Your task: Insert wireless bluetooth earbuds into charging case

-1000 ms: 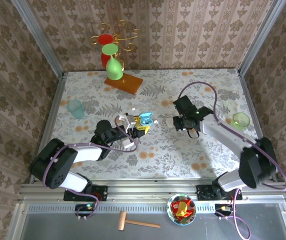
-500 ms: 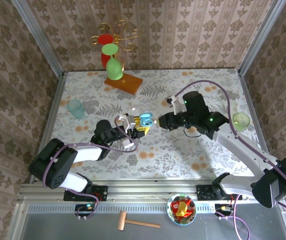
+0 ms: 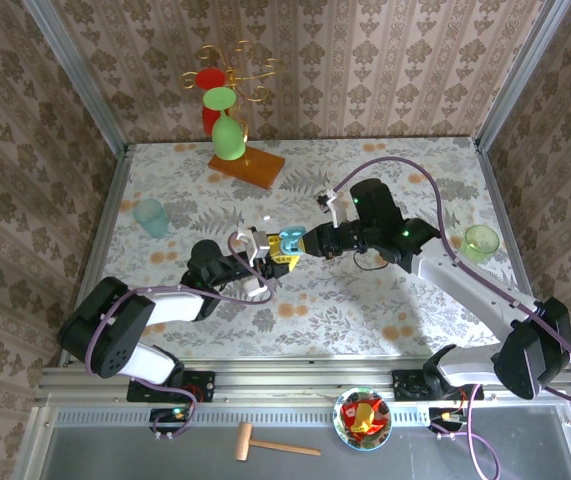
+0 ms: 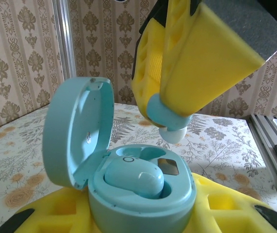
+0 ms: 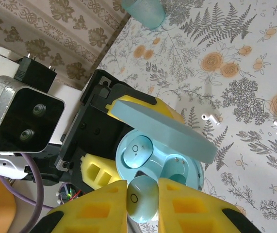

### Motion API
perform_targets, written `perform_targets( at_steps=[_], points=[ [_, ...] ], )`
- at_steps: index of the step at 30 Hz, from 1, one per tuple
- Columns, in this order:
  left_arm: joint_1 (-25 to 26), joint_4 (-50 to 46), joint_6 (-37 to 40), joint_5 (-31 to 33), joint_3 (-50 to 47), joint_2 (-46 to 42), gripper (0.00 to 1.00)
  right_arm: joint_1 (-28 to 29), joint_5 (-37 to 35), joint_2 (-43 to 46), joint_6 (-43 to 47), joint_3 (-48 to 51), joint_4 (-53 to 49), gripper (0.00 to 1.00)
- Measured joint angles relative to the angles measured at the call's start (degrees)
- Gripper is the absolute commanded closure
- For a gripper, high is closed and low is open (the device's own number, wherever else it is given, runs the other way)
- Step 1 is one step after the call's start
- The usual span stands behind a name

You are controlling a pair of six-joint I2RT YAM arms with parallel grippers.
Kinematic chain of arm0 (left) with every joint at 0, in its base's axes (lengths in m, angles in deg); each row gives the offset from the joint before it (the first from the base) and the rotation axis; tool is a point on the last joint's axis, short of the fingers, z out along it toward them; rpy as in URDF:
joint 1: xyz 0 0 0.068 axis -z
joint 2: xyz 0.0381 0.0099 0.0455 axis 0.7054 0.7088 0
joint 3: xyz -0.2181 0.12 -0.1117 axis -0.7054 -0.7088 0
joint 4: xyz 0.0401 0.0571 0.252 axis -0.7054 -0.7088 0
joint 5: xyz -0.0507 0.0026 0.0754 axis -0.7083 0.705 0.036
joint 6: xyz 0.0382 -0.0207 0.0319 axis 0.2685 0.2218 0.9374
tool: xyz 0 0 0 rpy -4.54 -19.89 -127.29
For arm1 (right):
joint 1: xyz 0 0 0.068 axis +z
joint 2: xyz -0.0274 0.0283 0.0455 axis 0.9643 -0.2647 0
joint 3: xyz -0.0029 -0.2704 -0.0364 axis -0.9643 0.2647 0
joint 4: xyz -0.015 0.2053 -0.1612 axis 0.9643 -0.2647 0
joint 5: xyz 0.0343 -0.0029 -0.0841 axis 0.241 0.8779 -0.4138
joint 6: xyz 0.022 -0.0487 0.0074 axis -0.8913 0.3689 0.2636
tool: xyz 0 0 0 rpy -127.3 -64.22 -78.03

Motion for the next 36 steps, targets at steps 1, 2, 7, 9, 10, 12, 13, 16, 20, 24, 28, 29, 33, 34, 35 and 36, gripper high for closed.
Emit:
perform_targets(
  at_steps=[1, 2, 7, 9, 10, 12, 13, 16, 20, 24, 28, 29, 33, 34, 35, 36],
  points=[
    [0.0, 0.0, -0.2, -0.1, 0.0, 0.0, 0.72, 0.0, 0.0, -0.1, 0.0, 0.0, 0.0, 0.82],
    [0.0, 0.0, -0.3, -0.2, 0.0, 0.0, 0.72, 0.0, 0.0, -0.3, 0.0, 0.0, 0.1, 0.82],
    [0.0, 0.0, -0.8, -0.5, 0.0, -0.1, 0.72, 0.0, -0.3, -1.0, 0.2, 0.0, 0.2, 0.82],
    [0.0, 0.0, -0.8, -0.7, 0.0, -0.1, 0.72, 0.0, -0.5, -1.1, 0.4, 0.0, 0.3, 0.82],
    [0.0, 0.0, -0.8, -0.8, 0.0, -0.1, 0.72, 0.0, -0.7, -1.1, 0.5, 0.0, 0.5, 0.82],
    [0.0, 0.0, -0.9, -0.9, 0.0, -0.3, 0.72, 0.0, -0.9, -1.2, 0.8, 0.0, 0.6, 0.82],
    [0.0, 0.0, -0.9, -0.9, 0.0, -0.4, 0.72, 0.0, -0.9, -1.2, 1.0, 0.0, 0.7, 0.82],
    [0.0, 0.0, -1.2, -0.9, 0.1, -0.7, 0.72, 0.0, -1.1, -1.3, 1.4, 0.0, 0.8, 0.82],
    [0.0, 0.0, -1.3, -0.9, 0.3, -0.7, 0.72, 0.0, -1.5, -1.4, 1.5, 0.0, 1.2, 0.82],
    [0.0, 0.0, -1.7, -0.9, 0.4, -0.7, 0.72, 0.0, -1.7, -1.4, 1.7, 0.0, 1.5, 0.81],
    [0.0, -0.1, -1.7, -0.9, 0.4, -0.7, 0.72, 0.0, -1.8, -1.4, 2.0, 0.2, 1.7, 0.80],
    [0.0, -0.1, -1.9, -0.9, 0.4, -0.7, 0.72, 0.0, -1.8, -1.4, 2.0, 0.4, 2.1, 0.80],
    [0.0, -0.6, -1.9, -0.9, 0.4, -0.7, 0.72, 0.0, -2.0, -1.4, 2.0, 0.9, 2.6, 0.79],
    [0.0, -0.6, -1.9, -0.9, 0.4, -0.7, 0.72, 0.0, -2.0, -1.4, 2.0, 1.0, 2.7, 0.77],
    [0.0, -0.6, -1.9, -0.9, 0.4, -0.7, 0.72, 0.0, -2.0, -1.4, 2.0, 1.0, 2.8, 0.74],
    [0.0, -0.6, -1.9, -0.9, 0.4, -0.7, 0.72, 0.0, -2.1, -1.4, 2.0, 1.1, 2.9, 0.71]
  ],
)
